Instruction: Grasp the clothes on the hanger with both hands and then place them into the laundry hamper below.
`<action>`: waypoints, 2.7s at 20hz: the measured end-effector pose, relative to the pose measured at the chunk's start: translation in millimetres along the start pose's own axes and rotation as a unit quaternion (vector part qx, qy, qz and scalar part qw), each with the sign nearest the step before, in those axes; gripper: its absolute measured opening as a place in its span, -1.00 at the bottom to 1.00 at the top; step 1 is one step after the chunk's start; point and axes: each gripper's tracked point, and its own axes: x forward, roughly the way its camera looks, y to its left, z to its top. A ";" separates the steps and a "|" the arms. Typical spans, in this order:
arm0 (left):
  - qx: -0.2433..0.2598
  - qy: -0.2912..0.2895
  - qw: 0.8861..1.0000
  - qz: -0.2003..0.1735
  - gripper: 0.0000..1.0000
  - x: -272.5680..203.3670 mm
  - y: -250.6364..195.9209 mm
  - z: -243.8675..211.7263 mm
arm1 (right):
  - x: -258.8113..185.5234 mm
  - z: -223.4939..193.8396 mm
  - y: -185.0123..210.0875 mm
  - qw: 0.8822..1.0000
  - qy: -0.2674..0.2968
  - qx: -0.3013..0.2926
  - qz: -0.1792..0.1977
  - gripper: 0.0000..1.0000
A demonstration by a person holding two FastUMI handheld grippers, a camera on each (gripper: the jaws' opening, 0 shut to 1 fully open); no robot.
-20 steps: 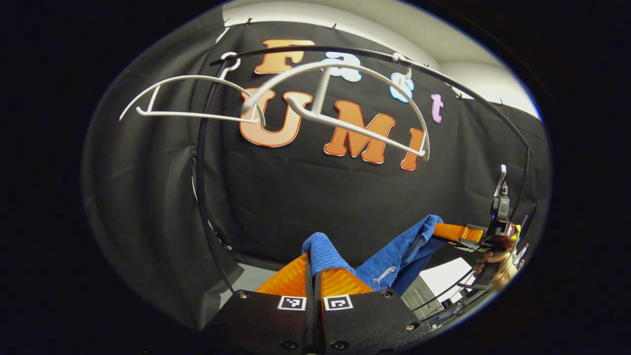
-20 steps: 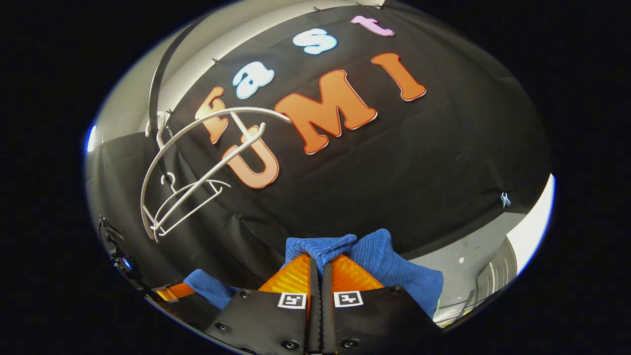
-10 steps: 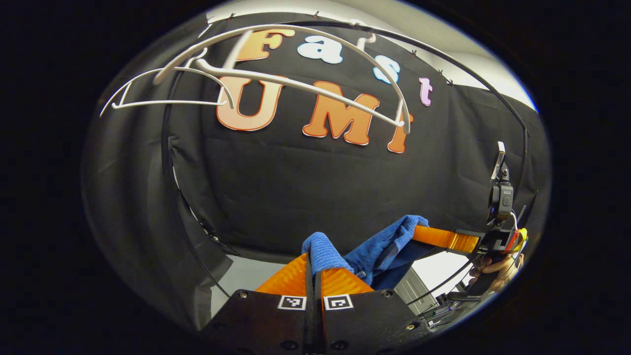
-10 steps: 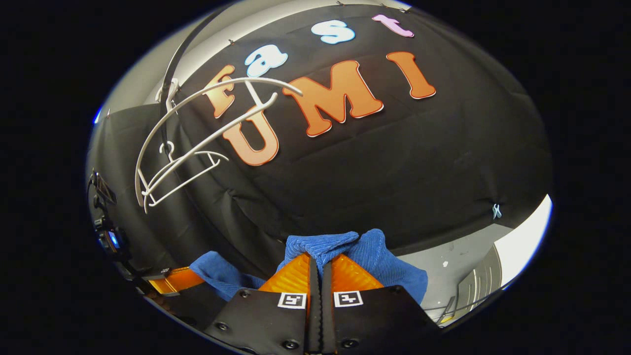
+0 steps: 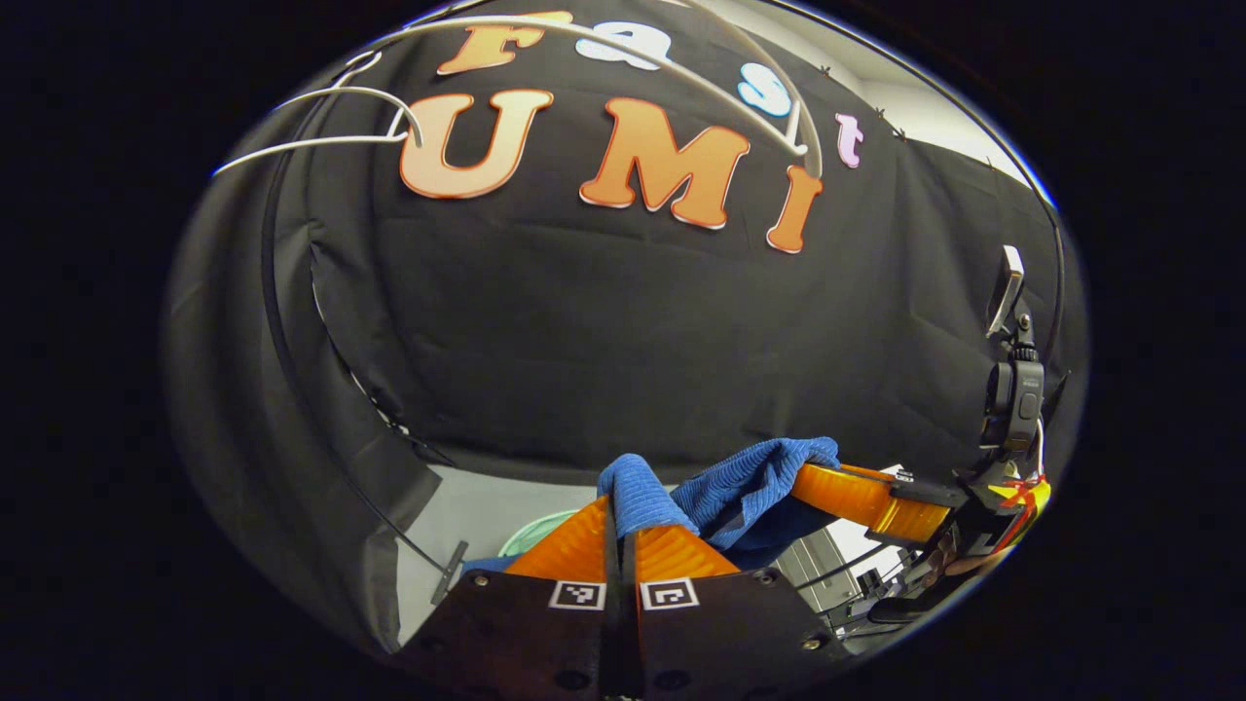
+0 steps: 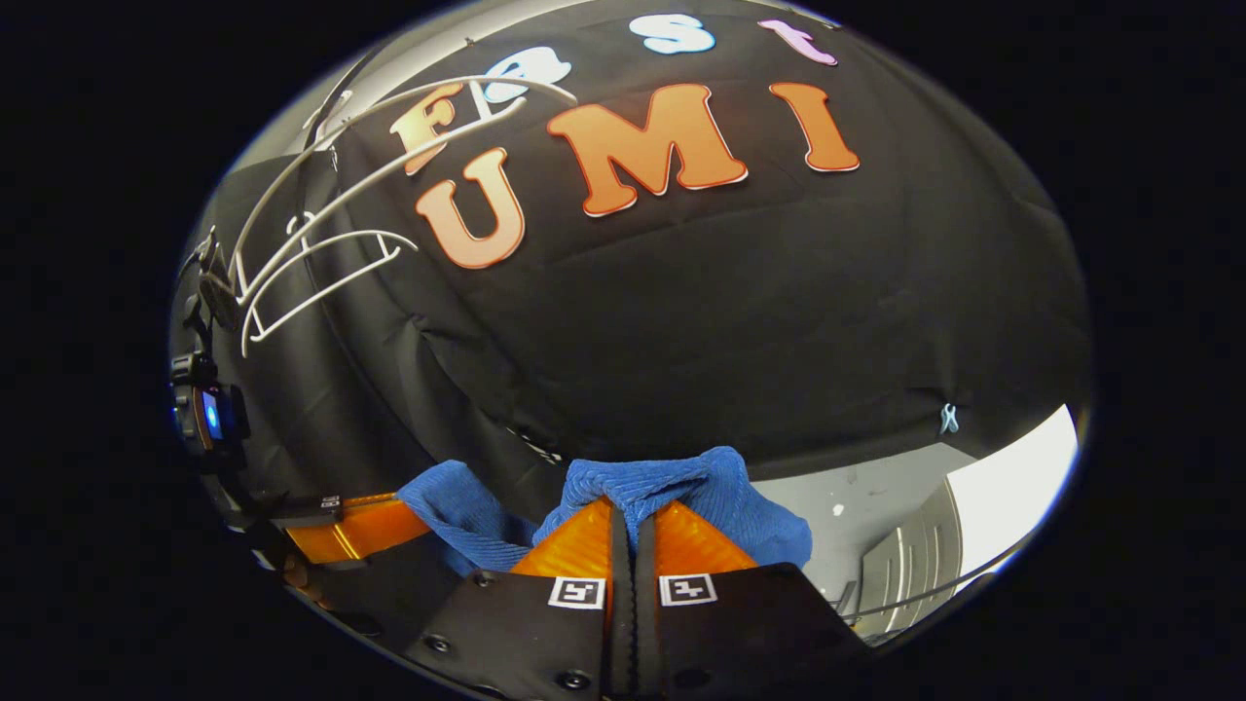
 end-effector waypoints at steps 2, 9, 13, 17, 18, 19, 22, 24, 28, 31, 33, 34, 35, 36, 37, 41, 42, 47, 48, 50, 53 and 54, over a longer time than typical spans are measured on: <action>-0.002 0.019 1.000 -0.001 -1.00 22.3 -0.5 -3.0 | 7.0 -12.8 -8.9 1.000 0.013 0.003 -0.011 -0.86; 0.007 0.084 0.996 0.003 -1.00 60.2 12.8 -10.7 | 31.6 -60.7 -45.1 0.995 0.072 0.001 -0.076 -0.85; 0.011 0.126 0.992 0.003 -0.99 77.3 16.4 -47.1 | 43.0 -96.9 -60.8 0.987 0.119 0.002 -0.106 -0.86; 0.011 0.162 0.987 0.008 -0.99 88.2 24.5 -71.2 | 48.1 -118.0 -71.5 0.981 0.148 0.009 -0.125 -0.85; 0.011 0.171 0.985 0.009 -0.99 88.4 24.7 -74.7 | 49.1 -121.7 -73.1 0.980 0.154 0.009 -0.129 -0.85; 0.011 0.178 0.984 0.012 -1.00 89.0 27.4 -77.6 | 50.5 -128.5 -75.0 0.978 0.161 0.010 -0.132 -0.85; 0.005 0.194 0.981 0.028 -1.00 90.8 36.2 -82.6 | 51.9 -139.9 -78.4 0.975 0.174 0.017 -0.139 -0.84; -0.004 0.198 0.980 0.032 -0.99 89.7 41.0 -86.7 | 48.1 -143.7 -75.8 0.973 0.180 0.025 -0.141 -0.84; -0.017 0.207 0.977 0.040 -0.92 81.4 48.4 -92.6 | 43.1 -153.1 -71.7 0.970 0.200 0.027 -0.138 -0.75; -0.023 0.204 0.977 0.047 -0.43 73.1 55.4 -91.9 | 40.3 -151.2 -70.5 0.971 0.191 0.025 -0.145 -0.35; -0.020 0.201 0.978 0.052 0.19 68.2 61.3 -90.2 | 35.9 -146.4 -65.9 0.973 0.180 0.026 -0.145 -0.27; -0.018 0.200 0.978 0.056 0.28 68.2 65.9 -94.0 | 33.6 -142.2 -63.8 0.973 0.176 0.022 -0.145 0.06; -0.019 0.199 0.978 0.060 0.38 65.4 69.8 -94.2 | 32.2 -139.0 -62.6 0.974 0.171 0.017 -0.149 -0.14; -0.019 0.196 0.978 0.068 0.48 62.9 73.5 -92.5 | 31.1 -137.3 -60.5 0.974 0.168 0.014 -0.150 0.31; -0.016 0.192 0.978 0.078 0.66 61.9 79.1 -90.1 | 29.4 -137.9 -62.0 0.974 0.165 0.009 -0.155 0.26; -0.005 0.178 0.980 0.094 0.94 47.9 90.1 -78.9 | 19.1 -136.1 -53.4 0.975 0.150 0.024 -0.162 0.69; -0.004 0.174 0.980 0.095 0.94 44.3 91.4 -78.4 | 18.3 -135.3 -51.4 0.976 0.145 0.029 -0.162 0.65; -0.010 0.153 0.984 0.094 0.94 24.7 91.4 -67.7 | 3.8 -120.8 -54.8 0.977 0.127 0.011 -0.169 0.98; -0.010 0.147 0.985 0.094 0.94 20.6 88.5 -63.8 | -1.3 -114.2 -56.7 0.978 0.118 0.010 -0.171 0.98; -0.010 0.137 0.986 0.096 0.94 15.2 83.9 -60.2 | -9.9 -101.0 -60.6 0.980 0.102 0.009 -0.173 0.98; -0.010 0.126 0.987 0.102 0.94 2.5 74.9 -56.0 | -29.5 -88.0 -69.7 0.981 0.085 0.007 -0.174 0.98; -0.011 0.122 0.987 0.105 0.94 -6.2 68.8 -52.9 | -36.8 -83.9 -73.8 0.981 0.080 0.006 -0.174 0.98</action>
